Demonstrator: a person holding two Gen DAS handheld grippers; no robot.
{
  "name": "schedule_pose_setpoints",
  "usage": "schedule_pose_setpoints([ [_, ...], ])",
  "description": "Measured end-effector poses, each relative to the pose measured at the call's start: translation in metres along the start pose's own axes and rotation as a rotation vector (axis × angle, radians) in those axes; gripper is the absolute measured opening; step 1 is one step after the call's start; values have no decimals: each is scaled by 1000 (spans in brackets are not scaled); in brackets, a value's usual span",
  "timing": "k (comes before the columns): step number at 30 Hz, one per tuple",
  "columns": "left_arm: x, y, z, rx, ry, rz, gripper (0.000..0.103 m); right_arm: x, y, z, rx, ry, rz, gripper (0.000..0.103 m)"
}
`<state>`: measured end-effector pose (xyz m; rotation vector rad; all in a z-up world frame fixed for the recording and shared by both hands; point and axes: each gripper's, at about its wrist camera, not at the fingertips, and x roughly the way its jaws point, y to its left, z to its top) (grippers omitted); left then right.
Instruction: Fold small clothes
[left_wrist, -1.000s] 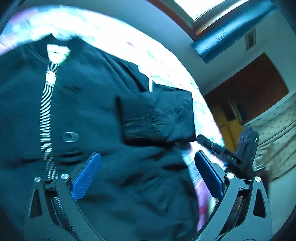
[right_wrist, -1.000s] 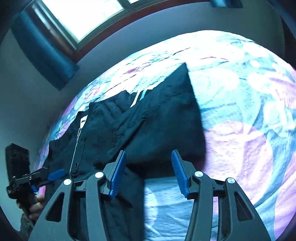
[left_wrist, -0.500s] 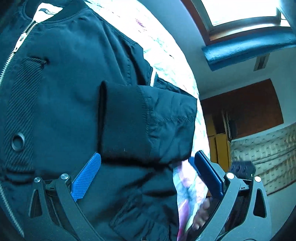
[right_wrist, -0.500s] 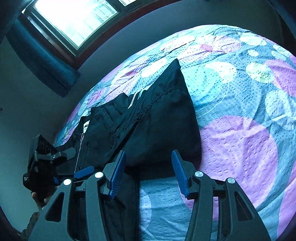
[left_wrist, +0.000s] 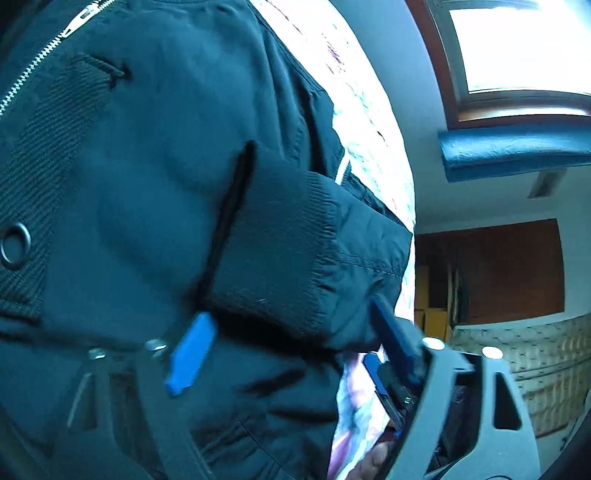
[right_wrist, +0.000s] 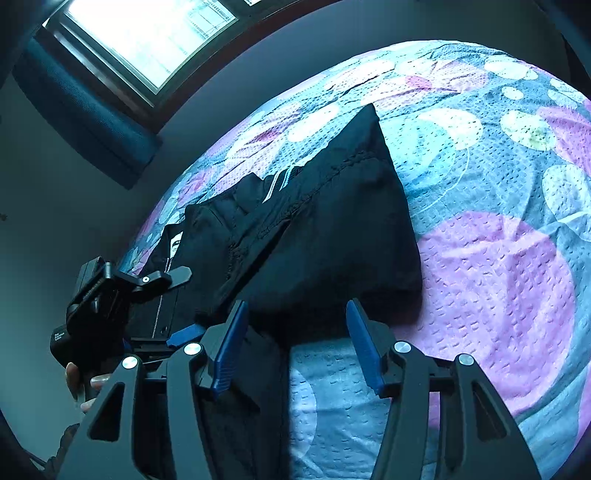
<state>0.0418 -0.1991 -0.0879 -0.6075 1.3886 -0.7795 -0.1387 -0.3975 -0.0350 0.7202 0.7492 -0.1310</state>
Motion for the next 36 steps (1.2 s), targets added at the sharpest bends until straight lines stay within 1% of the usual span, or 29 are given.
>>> schedule_pose_setpoints([
  [1,0,2,-1,6,-1,14,55,-1,0,0,0,-6,1,55],
  [2,-1,4,-1,4,-1,27,48,-2,0,0,3,-13,-1,55],
  [3,-3,10,-2,-16,-8,42,39,-2,-1,0,7,-18,-2,56],
  [5,-5,16,0,-47,-4,26,34,0,-4,-1,20,-18,-3,56],
  [7,-7,19,1,-69,6,30,28,4,-6,-4,34,-9,-15,56],
  [8,-8,20,1,-71,9,30,27,6,-8,-4,39,-2,-19,56],
  [10,-10,19,1,-61,11,24,19,8,-9,-6,47,0,-24,56],
  [12,-14,15,3,-46,-3,16,15,5,-9,-5,49,-12,-27,56],
  [14,-27,11,4,-21,-35,27,13,1,-8,-4,46,-28,-30,56],
  [16,-49,7,6,12,-90,49,12,-1,-8,-3,47,-33,-22,56],
  [19,-100,11,10,43,-200,68,12,-3,-5,-3,35,-42,-24,56],
  [22,-144,24,11,44,-303,99,12,-2,-2,-4,28,-33,-17,56],
  [25,-188,46,9,53,-417,165,12,5,4,-8,7,-5,-14,56],
  [27,-205,63,10,62,-468,241,12,10,7,-10,-3,8,-16,56],
  [28,-208,72,10,64,-477,286,12,13,8,-10,-6,17,-18,56],
  [29,-207,77,11,67,-479,310,12,17,9,-11,-6,26,-21,56],
  [31,-204,93,14,65,-455,347,13,22,10,-10,-5,36,-22,56],
  [34,-202,111,14,22,-418,326,15,26,11,-3,7,40,-8,56],
  [36,-204,118,14,26,-415,331,16,30,7,5,27,49,19,64],
])
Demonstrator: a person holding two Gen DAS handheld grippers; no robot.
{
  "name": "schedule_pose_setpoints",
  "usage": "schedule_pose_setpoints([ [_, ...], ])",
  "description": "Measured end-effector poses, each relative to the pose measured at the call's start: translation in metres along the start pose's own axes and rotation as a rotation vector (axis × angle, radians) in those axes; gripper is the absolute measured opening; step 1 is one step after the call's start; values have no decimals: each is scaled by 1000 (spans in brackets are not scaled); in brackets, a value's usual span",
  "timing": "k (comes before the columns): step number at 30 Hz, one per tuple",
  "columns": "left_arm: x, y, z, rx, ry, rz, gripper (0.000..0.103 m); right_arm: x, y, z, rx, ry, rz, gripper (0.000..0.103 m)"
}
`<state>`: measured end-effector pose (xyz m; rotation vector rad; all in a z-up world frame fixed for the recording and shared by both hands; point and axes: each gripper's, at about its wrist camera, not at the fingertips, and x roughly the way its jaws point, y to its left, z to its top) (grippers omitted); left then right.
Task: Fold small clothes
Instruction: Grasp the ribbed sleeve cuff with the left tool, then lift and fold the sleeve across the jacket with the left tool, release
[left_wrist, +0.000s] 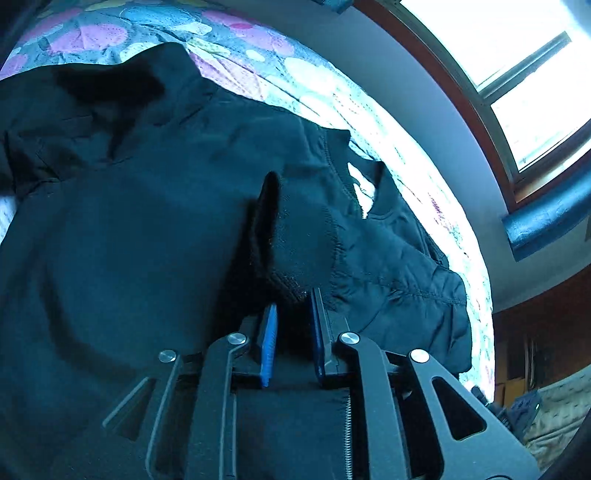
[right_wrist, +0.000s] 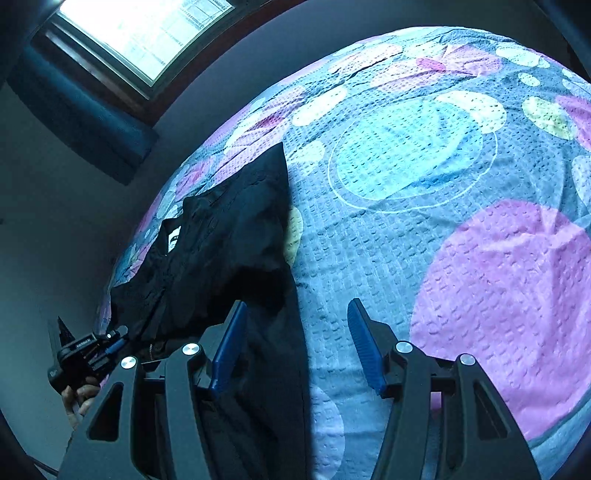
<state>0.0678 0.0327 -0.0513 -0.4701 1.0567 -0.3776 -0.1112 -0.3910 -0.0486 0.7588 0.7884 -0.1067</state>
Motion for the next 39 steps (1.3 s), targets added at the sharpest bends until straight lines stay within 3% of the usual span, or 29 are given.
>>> schedule_pose_setpoints([
  [8,1,4,1,-14,11,8,18,27,1,26,74,-5,44,64],
  [14,-10,10,-3,-5,-7,53,18,13,26,28,-5,-85,7,64],
  [17,-23,9,-4,24,-28,62,20,5,37,28,-25,-103,36,64],
  [19,-32,8,-5,48,-43,80,44,6,46,28,-39,-78,68,64],
  [21,-45,12,-6,63,-71,111,58,9,55,24,-53,-49,91,64],
  [25,-68,34,-3,56,-102,132,71,22,71,11,-85,3,105,64],
  [32,-91,99,-3,-47,-58,149,77,50,113,-11,-171,102,136,64],
  [37,-123,141,3,-69,-63,76,87,65,137,-24,-212,145,159,64],
  [39,-141,174,7,-147,-70,-5,88,68,140,-29,-224,154,154,64],
])
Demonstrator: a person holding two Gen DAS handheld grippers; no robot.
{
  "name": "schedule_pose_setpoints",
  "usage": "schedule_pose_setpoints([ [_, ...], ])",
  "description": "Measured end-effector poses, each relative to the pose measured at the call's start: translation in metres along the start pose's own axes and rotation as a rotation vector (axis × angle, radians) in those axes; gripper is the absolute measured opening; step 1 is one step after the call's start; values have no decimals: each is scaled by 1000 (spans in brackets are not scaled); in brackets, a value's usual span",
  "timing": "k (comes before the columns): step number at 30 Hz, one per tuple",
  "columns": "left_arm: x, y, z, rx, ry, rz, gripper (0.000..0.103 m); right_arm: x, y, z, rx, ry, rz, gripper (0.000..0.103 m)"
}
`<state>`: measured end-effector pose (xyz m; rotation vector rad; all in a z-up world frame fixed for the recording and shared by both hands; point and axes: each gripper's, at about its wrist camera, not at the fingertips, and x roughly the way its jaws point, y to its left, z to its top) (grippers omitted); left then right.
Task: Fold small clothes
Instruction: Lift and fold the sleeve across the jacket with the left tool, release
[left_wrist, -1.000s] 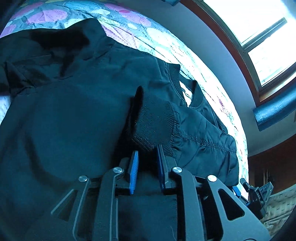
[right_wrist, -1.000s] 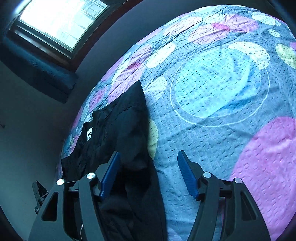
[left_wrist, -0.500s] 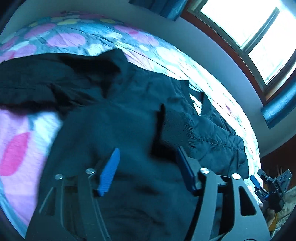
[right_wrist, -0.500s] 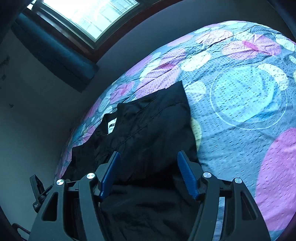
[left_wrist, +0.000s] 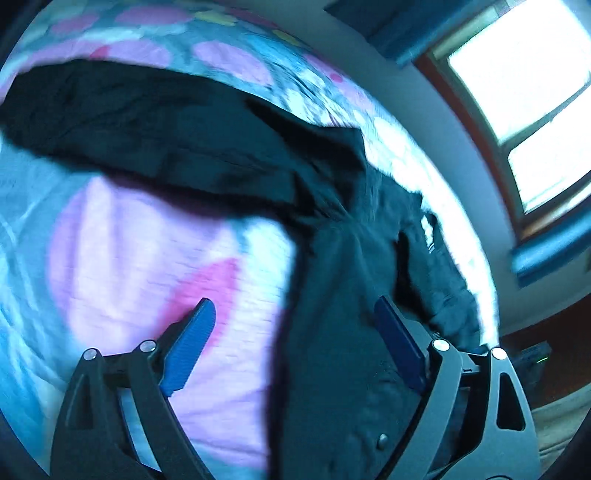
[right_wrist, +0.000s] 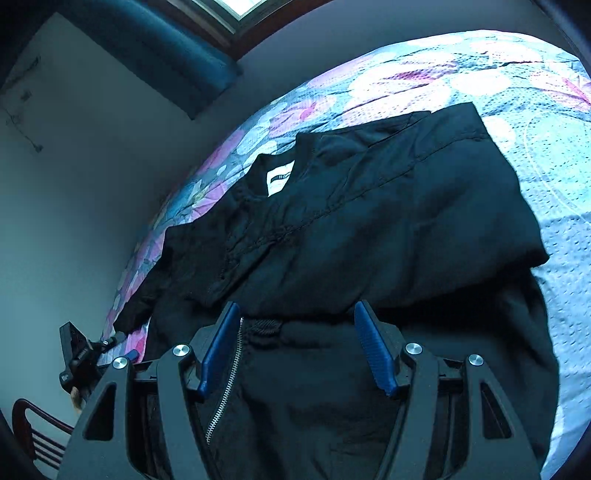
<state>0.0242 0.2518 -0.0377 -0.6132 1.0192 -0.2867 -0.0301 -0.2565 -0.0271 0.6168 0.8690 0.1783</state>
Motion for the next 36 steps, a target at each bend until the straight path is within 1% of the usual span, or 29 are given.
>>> schedule_pose_setpoints([
  [1,-7,12,4,-36,-9,-23,88,2,1,-2,-4,6,-4,64],
  [2,-18,32,11,-88,-34,-46,88,5,2,-2,-4,14,-6,64],
  [3,-28,48,18,-127,-63,-51,88,7,2,-3,-2,21,-7,64],
  [6,-59,100,37,-240,-166,-46,88,11,3,-4,1,32,-13,64],
  [8,-73,131,48,-297,-221,-17,88,13,4,-6,-1,35,-19,64],
  [10,-81,152,56,-324,-259,13,87,16,5,-7,0,40,-25,64],
  [12,-84,170,69,-342,-292,18,87,17,5,-8,2,46,-31,64],
  [15,-86,179,85,-335,-330,32,87,22,7,-10,4,58,-39,64],
  [17,-81,184,99,-333,-338,56,87,22,9,-12,4,62,-43,64],
  [20,-77,188,114,-300,-346,91,86,26,13,-13,3,65,-48,64],
  [23,-75,192,120,-288,-359,124,72,30,15,-13,5,71,-51,64],
  [24,-74,193,121,-292,-355,140,60,32,16,-14,5,74,-53,64],
  [25,-73,195,121,-296,-353,155,45,34,17,-14,4,76,-56,65],
  [26,-74,198,120,-299,-352,188,36,35,18,-14,4,76,-58,65],
  [27,-73,200,121,-303,-345,212,25,37,19,-14,3,77,-59,65],
  [30,-78,200,116,-328,-347,224,16,40,20,-13,2,77,-62,65],
  [31,-79,195,116,-325,-346,244,13,40,21,-13,2,75,-63,65],
  [34,-83,158,123,-238,-365,369,11,38,22,-14,3,71,-52,65],
  [35,-86,138,125,-188,-382,411,11,36,22,-14,3,70,-48,65],
  [36,-88,117,128,-143,-399,429,11,35,23,-14,3,67,-46,65],
])
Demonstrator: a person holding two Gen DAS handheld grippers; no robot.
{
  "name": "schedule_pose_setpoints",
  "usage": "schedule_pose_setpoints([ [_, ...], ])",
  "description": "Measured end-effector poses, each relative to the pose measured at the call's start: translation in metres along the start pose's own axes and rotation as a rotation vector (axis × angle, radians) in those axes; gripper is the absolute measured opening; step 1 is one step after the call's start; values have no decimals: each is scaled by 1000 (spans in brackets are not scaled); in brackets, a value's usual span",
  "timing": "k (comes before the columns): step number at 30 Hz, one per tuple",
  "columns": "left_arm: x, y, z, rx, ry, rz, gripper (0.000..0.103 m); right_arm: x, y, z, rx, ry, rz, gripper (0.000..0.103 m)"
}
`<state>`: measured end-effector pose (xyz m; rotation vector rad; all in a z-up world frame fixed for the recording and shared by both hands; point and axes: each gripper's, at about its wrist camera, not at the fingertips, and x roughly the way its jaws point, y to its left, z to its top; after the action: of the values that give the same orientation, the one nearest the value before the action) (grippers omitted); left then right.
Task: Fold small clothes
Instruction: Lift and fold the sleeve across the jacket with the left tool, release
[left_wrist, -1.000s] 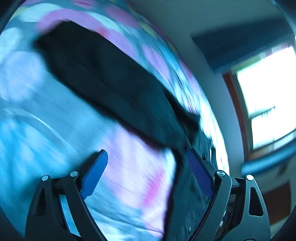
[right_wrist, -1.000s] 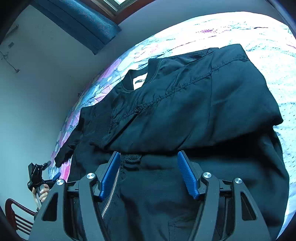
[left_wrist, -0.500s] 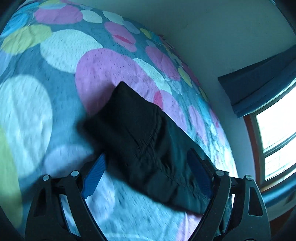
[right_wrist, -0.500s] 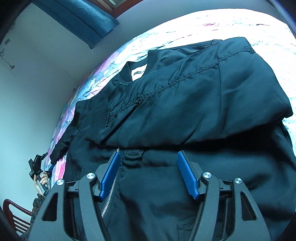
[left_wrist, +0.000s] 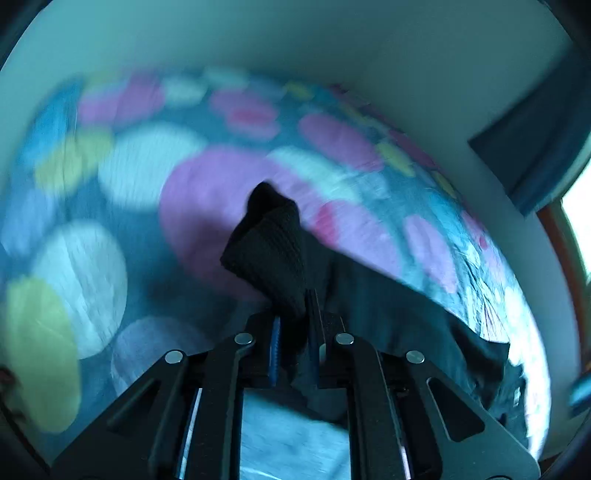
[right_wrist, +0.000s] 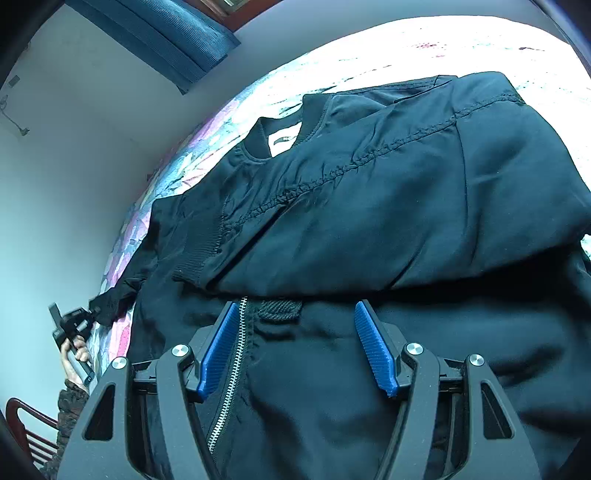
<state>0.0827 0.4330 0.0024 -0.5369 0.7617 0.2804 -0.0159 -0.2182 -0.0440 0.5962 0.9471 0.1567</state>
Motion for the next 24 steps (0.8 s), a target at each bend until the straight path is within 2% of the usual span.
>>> schedule_pose_setpoints([
  [3,-40,-65,0,127,-77,-50,11,-6,1,0,-3,-10,16,65],
  [7,-94,-167,-16,290,-121,-210,11,-18,0,2,-7,-35,39,65],
  [10,-129,-259,-52,441,-123,-360,11,-28,-3,4,-10,-56,50,65],
  [13,-142,-332,-103,563,-88,-463,11,-40,-11,5,-2,-75,55,65],
  [16,-132,-390,-164,655,-21,-526,11,-52,-25,6,20,-97,49,65],
  [18,-117,-415,-201,698,30,-537,11,-57,-38,6,50,-105,46,65],
  [19,-104,-429,-227,725,61,-530,11,-59,-45,5,66,-107,44,65],
  [21,-83,-441,-259,760,103,-506,11,-60,-57,5,93,-102,38,65],
  [24,-52,-452,-312,807,209,-471,13,-58,-71,3,124,-95,40,65],
])
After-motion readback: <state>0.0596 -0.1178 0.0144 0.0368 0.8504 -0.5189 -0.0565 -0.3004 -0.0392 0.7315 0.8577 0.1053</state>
